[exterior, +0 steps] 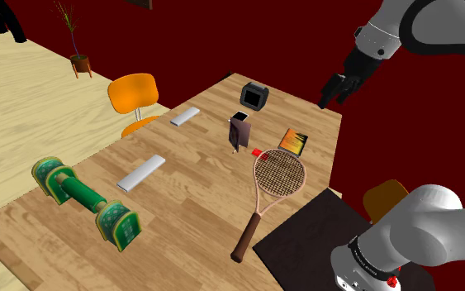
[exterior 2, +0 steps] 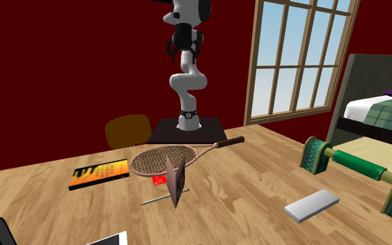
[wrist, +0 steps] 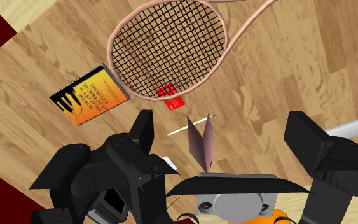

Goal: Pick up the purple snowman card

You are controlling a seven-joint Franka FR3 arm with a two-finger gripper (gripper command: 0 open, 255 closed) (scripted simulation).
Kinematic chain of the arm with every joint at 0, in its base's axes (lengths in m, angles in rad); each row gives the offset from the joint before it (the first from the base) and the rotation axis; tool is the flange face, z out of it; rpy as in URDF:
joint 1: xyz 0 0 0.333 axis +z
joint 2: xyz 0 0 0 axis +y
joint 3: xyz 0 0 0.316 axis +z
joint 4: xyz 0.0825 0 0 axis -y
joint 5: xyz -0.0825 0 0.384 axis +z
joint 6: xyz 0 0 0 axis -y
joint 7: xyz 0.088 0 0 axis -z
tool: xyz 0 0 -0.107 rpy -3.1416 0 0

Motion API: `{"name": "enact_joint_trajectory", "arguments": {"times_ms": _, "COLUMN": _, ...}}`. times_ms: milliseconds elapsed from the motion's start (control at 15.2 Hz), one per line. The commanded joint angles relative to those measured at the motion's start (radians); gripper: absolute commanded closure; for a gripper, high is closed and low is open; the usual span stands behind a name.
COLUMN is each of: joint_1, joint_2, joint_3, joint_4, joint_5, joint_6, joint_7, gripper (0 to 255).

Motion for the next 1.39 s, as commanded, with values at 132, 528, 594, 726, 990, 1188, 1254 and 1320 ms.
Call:
{"name": "enact_joint_trajectory", "arguments": {"times_ms": 132, "joint_1": 0.002, "joint_2": 0.065, "joint_3": -0.004, "joint_4": 0.004, "joint_5": -0.003, "joint_6": 0.054, "joint_7": -0.007, "gripper": 0}}
{"name": "enact_joint_trajectory", "arguments": {"times_ms": 528, "joint_1": 0.006, "joint_2": 0.277, "joint_3": -0.015, "joint_4": 0.046, "joint_5": -0.009, "joint_6": 0.199, "joint_7": -0.030, "gripper": 0}}
{"name": "enact_joint_trajectory", "arguments": {"times_ms": 594, "joint_1": 0.007, "joint_2": 0.314, "joint_3": -0.016, "joint_4": 0.058, "joint_5": -0.010, "joint_6": 0.220, "joint_7": -0.033, "gripper": 0}}
{"name": "enact_joint_trajectory", "arguments": {"times_ms": 726, "joint_1": 0.008, "joint_2": 0.389, "joint_3": -0.019, "joint_4": 0.085, "joint_5": -0.010, "joint_6": 0.260, "joint_7": -0.041, "gripper": 0}}
{"name": "enact_joint_trajectory", "arguments": {"times_ms": 990, "joint_1": 0.011, "joint_2": 0.542, "joint_3": -0.024, "joint_4": 0.154, "joint_5": -0.010, "joint_6": 0.328, "joint_7": -0.056, "gripper": 0}}
{"name": "enact_joint_trajectory", "arguments": {"times_ms": 1188, "joint_1": 0.012, "joint_2": 0.659, "joint_3": -0.026, "joint_4": 0.220, "joint_5": -0.008, "joint_6": 0.368, "joint_7": -0.067, "gripper": 0}}
{"name": "enact_joint_trajectory", "arguments": {"times_ms": 1254, "joint_1": 0.012, "joint_2": 0.698, "joint_3": -0.027, "joint_4": 0.244, "joint_5": -0.007, "joint_6": 0.379, "joint_7": -0.071, "gripper": 0}}
{"name": "enact_joint_trajectory", "arguments": {"times_ms": 1320, "joint_1": 0.012, "joint_2": 0.737, "joint_3": -0.027, "joint_4": 0.269, "joint_5": -0.007, "joint_6": 0.389, "joint_7": -0.075, "gripper": 0}}
